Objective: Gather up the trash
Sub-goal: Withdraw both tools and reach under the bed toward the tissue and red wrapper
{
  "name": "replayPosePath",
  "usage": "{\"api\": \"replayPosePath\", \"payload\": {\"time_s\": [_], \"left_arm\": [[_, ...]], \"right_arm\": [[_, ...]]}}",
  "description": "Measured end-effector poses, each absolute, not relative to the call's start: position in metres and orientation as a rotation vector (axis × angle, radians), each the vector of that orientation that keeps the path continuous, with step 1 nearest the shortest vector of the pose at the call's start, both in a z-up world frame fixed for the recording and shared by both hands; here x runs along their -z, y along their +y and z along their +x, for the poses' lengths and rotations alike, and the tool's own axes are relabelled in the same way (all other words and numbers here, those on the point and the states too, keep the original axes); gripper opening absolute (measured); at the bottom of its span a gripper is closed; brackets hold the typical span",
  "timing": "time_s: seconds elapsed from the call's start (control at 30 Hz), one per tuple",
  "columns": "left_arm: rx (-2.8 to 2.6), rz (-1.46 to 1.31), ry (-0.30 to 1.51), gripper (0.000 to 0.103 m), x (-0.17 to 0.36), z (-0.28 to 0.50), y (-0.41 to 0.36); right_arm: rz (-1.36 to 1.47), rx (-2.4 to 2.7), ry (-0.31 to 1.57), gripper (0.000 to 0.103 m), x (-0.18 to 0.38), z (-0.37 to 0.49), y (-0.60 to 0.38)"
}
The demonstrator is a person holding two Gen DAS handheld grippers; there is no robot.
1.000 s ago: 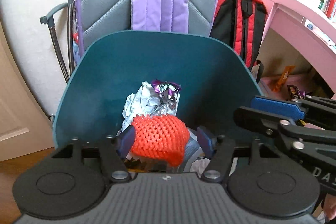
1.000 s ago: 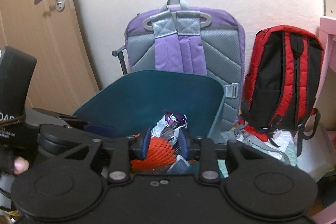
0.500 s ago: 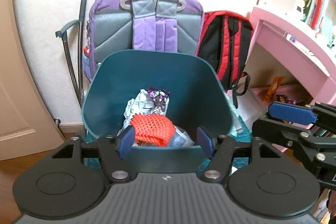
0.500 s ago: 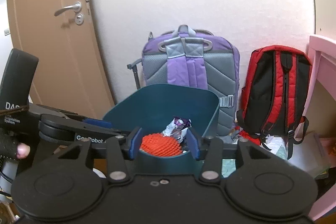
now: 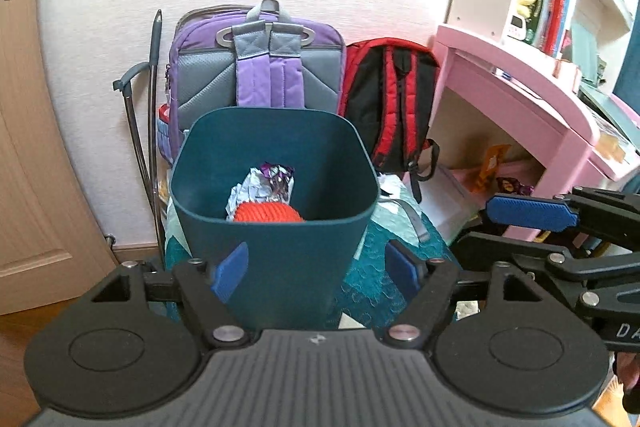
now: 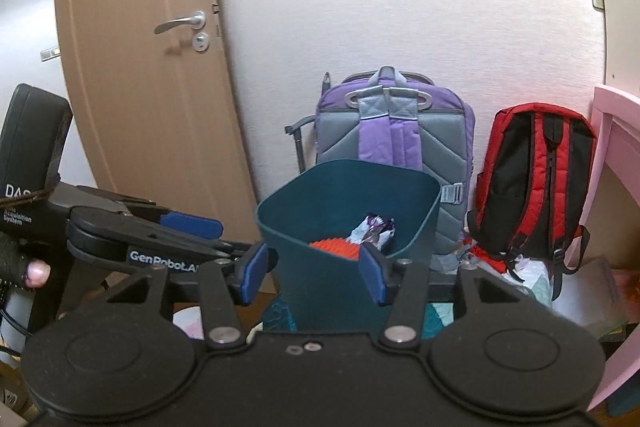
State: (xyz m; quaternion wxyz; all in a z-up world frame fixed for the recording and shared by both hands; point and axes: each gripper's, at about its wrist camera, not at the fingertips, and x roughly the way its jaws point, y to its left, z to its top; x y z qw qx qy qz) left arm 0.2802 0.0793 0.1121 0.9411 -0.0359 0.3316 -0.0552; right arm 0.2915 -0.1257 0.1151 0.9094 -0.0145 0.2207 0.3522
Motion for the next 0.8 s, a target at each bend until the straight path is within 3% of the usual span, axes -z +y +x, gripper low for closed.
{"api": "replayPosePath", "payload": {"time_s": [0.47, 0.57, 0.8], "left_arm": [[0.114, -0.119, 0.707, 0.090, -0.063, 0.232, 0.090], [0.090, -0.132, 0.710, 0.103, -0.038, 0.231, 0.099], [0.068, -0.201, 0.774, 0.103, 0.035, 0.244, 0.127]], "right_arm": [[0.005, -0.753, 0.544, 0.052, -0.055, 0.275, -0.140], [-0.007, -0.763, 0.584, 0.052, -0.027, 0.277, -0.137], [-0.033, -0.784, 0.693, 0.052, 0.057, 0.288, -0.126]]}}
